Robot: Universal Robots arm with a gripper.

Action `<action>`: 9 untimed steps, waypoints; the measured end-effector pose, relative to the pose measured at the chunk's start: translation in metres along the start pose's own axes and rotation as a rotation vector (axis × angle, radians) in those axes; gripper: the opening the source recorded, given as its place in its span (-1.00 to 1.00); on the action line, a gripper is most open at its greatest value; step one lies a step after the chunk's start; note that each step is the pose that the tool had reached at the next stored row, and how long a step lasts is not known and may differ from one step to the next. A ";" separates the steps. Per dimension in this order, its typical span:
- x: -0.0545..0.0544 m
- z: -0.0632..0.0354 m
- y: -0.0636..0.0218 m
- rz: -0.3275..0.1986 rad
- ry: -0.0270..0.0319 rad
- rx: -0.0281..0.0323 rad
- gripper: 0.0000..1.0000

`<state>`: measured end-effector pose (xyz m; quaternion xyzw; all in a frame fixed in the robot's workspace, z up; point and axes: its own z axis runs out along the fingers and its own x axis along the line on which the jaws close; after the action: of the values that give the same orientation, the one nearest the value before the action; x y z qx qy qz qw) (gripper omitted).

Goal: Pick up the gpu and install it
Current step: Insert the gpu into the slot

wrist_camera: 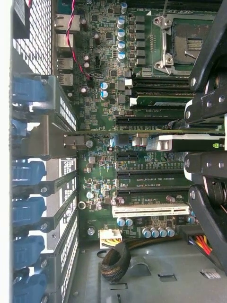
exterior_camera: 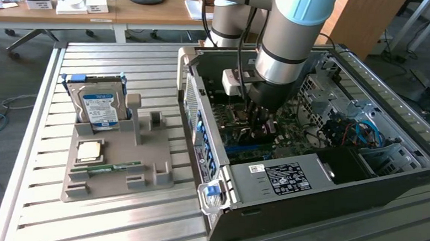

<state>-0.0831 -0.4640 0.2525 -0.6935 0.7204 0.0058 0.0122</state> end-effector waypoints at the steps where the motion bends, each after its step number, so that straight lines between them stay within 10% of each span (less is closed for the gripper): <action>1: 0.000 0.0000 0.0002 0.000 0.0000 0.0000 -0.46; 9: 0.000 0.0014 0.0004 0.000 0.0001 0.0000 -0.46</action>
<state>-0.0834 -0.4640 0.2511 -0.6935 0.7204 0.0058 0.0121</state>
